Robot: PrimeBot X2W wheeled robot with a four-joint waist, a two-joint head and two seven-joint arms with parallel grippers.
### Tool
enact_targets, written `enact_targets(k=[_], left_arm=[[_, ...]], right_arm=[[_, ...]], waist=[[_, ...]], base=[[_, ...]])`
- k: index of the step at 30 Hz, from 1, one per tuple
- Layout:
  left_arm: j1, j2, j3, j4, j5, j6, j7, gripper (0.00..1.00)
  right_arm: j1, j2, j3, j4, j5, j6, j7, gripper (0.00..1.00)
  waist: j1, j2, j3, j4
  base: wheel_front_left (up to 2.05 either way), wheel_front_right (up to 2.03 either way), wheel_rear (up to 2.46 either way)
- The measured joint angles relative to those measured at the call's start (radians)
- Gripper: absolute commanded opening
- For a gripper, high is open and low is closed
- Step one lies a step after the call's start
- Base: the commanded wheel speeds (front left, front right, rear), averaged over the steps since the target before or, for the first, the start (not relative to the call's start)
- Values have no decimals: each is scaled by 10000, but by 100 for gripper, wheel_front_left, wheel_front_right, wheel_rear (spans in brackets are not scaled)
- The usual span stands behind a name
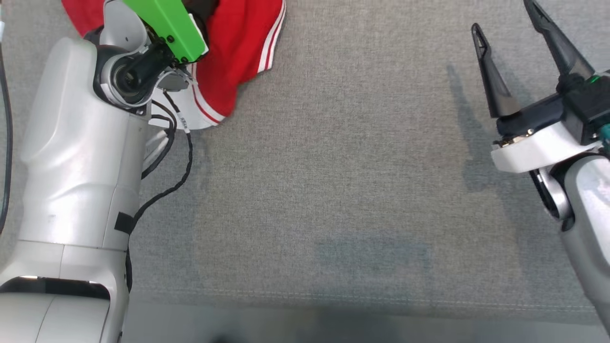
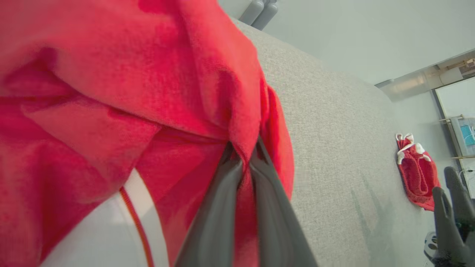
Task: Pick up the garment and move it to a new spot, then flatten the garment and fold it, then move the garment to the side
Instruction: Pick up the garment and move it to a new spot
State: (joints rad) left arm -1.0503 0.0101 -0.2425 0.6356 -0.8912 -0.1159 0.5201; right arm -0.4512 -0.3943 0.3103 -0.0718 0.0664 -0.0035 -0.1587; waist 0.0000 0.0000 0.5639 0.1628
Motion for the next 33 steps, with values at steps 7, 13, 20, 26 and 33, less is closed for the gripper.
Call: enact_targets(k=[7, 13, 20, 26, 33], left_arm=[[434, -8, -336, -562, -1028, -44, 518, 0], [774, 27, -723, -1035, -1707, -44, 920, 0], [766, 63, -1831, -2568, -4483, 174, 1124, 0], [757, 56, -1496, -2915, -5977, 1595, 240, 0], [916, 69, -265, -1266, -5078, 2495, -986, 0]], right_arm=[[346, 756, 405, 863, 334, -82, -433, 100], [607, 1296, 656, 1383, 571, -161, -523, 100], [721, 1847, 842, 1814, 761, -169, -640, 100], [734, 2048, 853, 1988, 917, -194, -740, 100], [960, 1818, 353, 2115, 932, -508, -800, 100]], waist=[[0, 0, -926, -400], [0, 0, -1586, -1048], [0, 0, -2108, -2018], [-1, 0, -2398, -2797], [-1, 0, -2558, -3172]], base=[[0, 0, 0], [0, 0, 0], [0, 0, 0], [0, 0, 0], [0, 0, 0]])
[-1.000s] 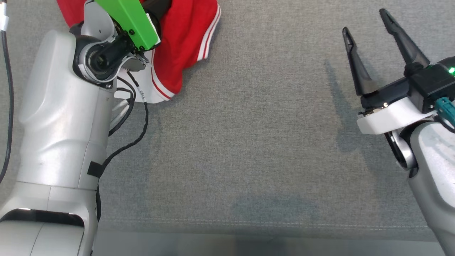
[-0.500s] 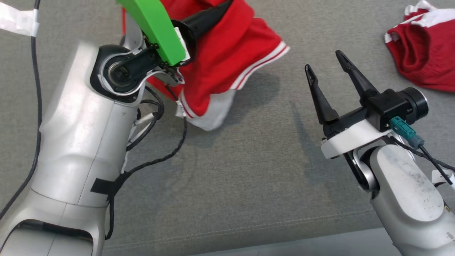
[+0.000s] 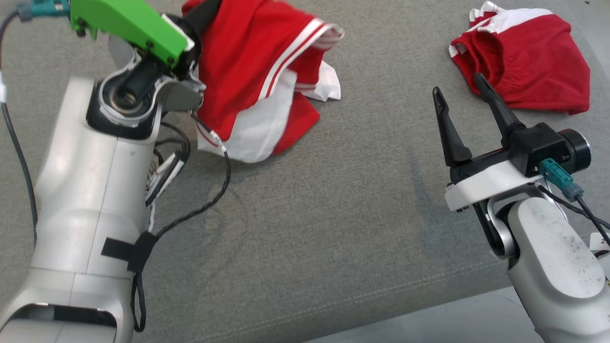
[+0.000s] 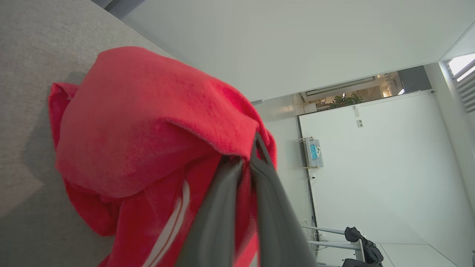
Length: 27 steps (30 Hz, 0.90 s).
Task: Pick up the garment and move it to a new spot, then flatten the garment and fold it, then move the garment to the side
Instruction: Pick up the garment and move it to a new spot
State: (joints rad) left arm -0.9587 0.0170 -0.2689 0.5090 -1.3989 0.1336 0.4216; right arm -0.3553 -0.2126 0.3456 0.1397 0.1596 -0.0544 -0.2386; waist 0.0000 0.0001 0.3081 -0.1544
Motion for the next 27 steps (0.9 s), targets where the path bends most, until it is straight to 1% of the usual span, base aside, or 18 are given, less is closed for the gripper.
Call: enact_targets(k=[3, 6, 8, 10, 11, 12, 13, 14, 15, 19, 20, 24, 25, 27], left_arm=[[597, 56, 98, 662, 188, -2, -245, 0], [1133, 376, 238, 1127, 424, -8, -527, 0], [1201, 614, 276, 1287, 541, -10, -688, 0], [1198, 719, 270, 1323, 616, -12, -851, 0], [1197, 731, 232, 1361, 683, -13, -894, 5], [1197, 750, 171, 1427, 736, -13, -899, 40], [1198, 769, 98, 1488, 894, -13, -989, 40], [1198, 786, 88, 1553, 1051, -13, -1110, 76], [1198, 823, 100, 1613, 1124, -13, -1241, 100], [1219, 1145, 23, 1833, 1342, -15, -1661, 100], [1244, 1296, -167, 1856, 1707, -27, -1814, 100], [1422, 1891, -736, 1933, 2840, -249, -2399, 100], [1514, 2105, -792, 1898, 3091, -341, -2702, 100], [1595, 2199, -907, 1785, 3141, -499, -2761, 100]], right_arm=[[20, -44, -84, 21, 0, -4, -19, 100], [19, -58, -96, 21, 0, -2, -46, 100], [19, -90, -113, 33, 0, -2, -79, 100], [19, -130, -151, 58, -2, -4, -84, 100], [19, -157, -173, 73, -2, -4, -84, 100], [19, -178, -178, 92, -2, -4, -84, 100], [19, -192, -186, 109, -2, -4, -86, 100], [19, -196, -184, 117, -2, -4, -86, 100], [19, -198, -182, 125, -2, -4, -86, 100], [20, -194, -165, 219, -2, -4, -86, 100], [21, -194, -165, 242, -2, -2, -88, 100], [108, -211, -196, 320, -2, -2, -115, 100], [215, -211, -203, 380, 0, -4, -117, 100], [353, -221, -251, 412, 15, -6, -117, 100]], waist=[[0, 0, 20, 123], [0, 0, 69, 293], [0, 0, 95, 414], [0, 0, 112, 543], [0, 0, 117, 609], [0, 0, 119, 677], [0, 0, 119, 747], [0, 0, 114, 813], [0, 0, 108, 878], [0, 0, 34, 1102], [0, 0, 1, 1139], [0, 0, -160, 1278], [0, 0, -259, 1330], [0, 0, -355, 1384]], base=[[0, 0, 0], [0, 0, 0], [0, 0, 0], [0, 0, 0], [0, 0, 0], [0, 0, 0], [0, 0, 0], [0, 0, 0], [0, 0, 0], [0, 0, 0], [0, 0, 0], [0, 0, 0], [0, 0, 0], [0, 0, 0]])
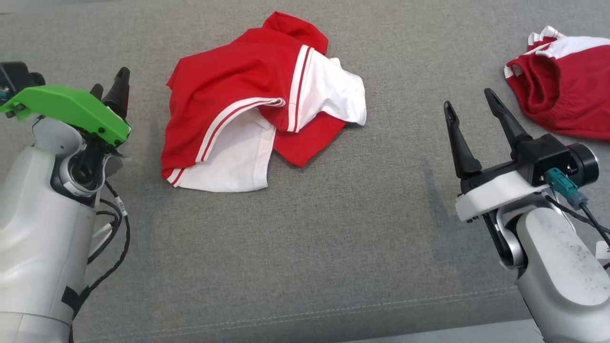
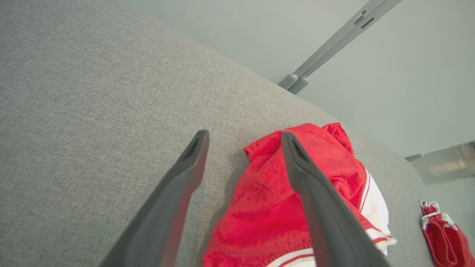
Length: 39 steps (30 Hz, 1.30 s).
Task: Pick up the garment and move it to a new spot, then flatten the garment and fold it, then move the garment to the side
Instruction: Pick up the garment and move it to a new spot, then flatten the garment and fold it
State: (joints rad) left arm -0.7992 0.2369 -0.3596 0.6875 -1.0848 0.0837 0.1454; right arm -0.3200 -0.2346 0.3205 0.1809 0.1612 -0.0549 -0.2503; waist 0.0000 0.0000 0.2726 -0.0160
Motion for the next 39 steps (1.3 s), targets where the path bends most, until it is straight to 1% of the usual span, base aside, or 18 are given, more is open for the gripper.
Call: enact_targets(k=[2, 4, 7, 10, 14, 18, 21, 22, 28, 29, 31, 33, 37, 39], left_arm=[[174, -12, -259, -198, 192, -203, -109, 100], [461, -107, -420, -382, 330, -366, -153, 100], [1136, -403, -702, -604, 282, -587, -130, 100], [1807, -754, -993, -913, 278, -704, -157, 100], [2519, -1191, -1335, -1365, 245, -838, -286, 100], [2969, -1200, -1739, -1511, 623, -819, -594, 100], [3226, -1172, -1856, -1513, 821, -614, -669, 100], [3318, -1248, -1841, -1519, 788, -577, -669, 100], [3870, -1856, -1749, -1526, 63, -466, -430, 100], [3870, -1856, -1749, -1526, 63, -466, -430, 100], [3970, -1985, -1595, -1515, -493, -405, -291, 100], [4022, -1992, -1515, -1488, -773, -374, -255, 100], [4022, -1994, -1283, -1442, -1097, -244, -215, 100], [4021, -1992, -1195, -1409, -1298, -201, -140, 100]], right_arm=[[154, -12, -90, 52, 65, -79, 0, 100], [304, -33, -178, 86, 96, -88, 0, 100], [500, -23, -232, 111, 153, -100, 0, 100], [742, -29, -374, 111, 196, -176, -2, 100], [1082, -15, -441, 115, 253, -186, -2, 100], [1354, -12, -491, 119, 332, -267, 0, 100], [1483, -10, -474, 94, 332, -265, -2, 100], [1485, -8, -458, 84, 332, -265, -2, 100], [1481, 21, -263, -104, 324, -247, -2, 100], [1481, 21, -263, -104, 324, -247, -2, 100], [1469, 19, -253, -169, 316, -247, -2, 100], [1454, 19, -217, -199, 307, -244, -2, 100], [1453, 15, -217, -205, 307, -242, -2, 100], [1453, 17, -209, -224, 307, -163, -2, 100]], waist=[[0, 0, -95, 60], [0, 0, -191, 127], [0, 0, -339, 240], [0, 0, -460, 388], [0, 0, -613, 591], [0, 0, -736, 786], [0, 1, -840, 890], [0, 0, -861, 913], [0, 0, -837, 827], [0, 0, -837, 827], [0, 0, -799, 767], [0, 0, -768, 697], [0, 0, -720, 538], [0, 0, -695, 452]], base=[[0, 0, 0], [0, 0, 0], [0, 0, 0], [0, 0, 0], [0, 0, 0], [0, 0, 0], [0, 0, 0], [0, 0, 0], [0, 0, 0], [0, 0, 0], [0, 0, 0], [0, 0, 0], [0, 0, 0], [0, 0, 0]])
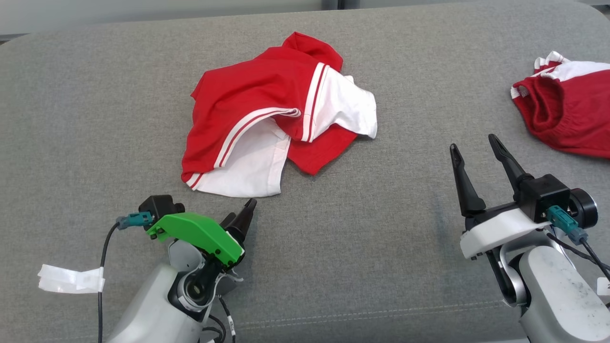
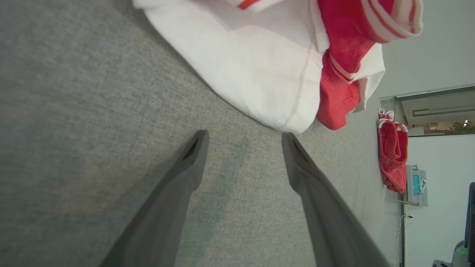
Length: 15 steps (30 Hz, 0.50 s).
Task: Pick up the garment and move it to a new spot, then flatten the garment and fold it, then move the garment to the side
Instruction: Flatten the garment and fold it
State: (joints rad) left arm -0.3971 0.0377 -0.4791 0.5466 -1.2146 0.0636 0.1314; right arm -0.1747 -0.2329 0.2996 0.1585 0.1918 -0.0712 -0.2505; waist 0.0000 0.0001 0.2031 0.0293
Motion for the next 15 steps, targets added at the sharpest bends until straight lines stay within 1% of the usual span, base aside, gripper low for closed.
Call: enact_targets(k=[2, 7, 15], left_arm=[[-2, 0, 31, 71, -184, 79, 2, 100], [-56, 2, 105, 163, -190, 184, -4, 100], [-661, 0, 15, 464, -188, 332, -48, 100]], right_arm=[[-2, 2, 2, -6, 0, 0, 0, 100], [-8, -4, -10, -82, 0, -2, 0, 100], [-20, 4, -50, -128, 0, -4, 0, 100]], waist=[[0, 0, 27, -88], [0, 0, 123, -308], [0, 0, 357, -548]], base=[[0, 0, 0], [0, 0, 0], [0, 0, 0]])
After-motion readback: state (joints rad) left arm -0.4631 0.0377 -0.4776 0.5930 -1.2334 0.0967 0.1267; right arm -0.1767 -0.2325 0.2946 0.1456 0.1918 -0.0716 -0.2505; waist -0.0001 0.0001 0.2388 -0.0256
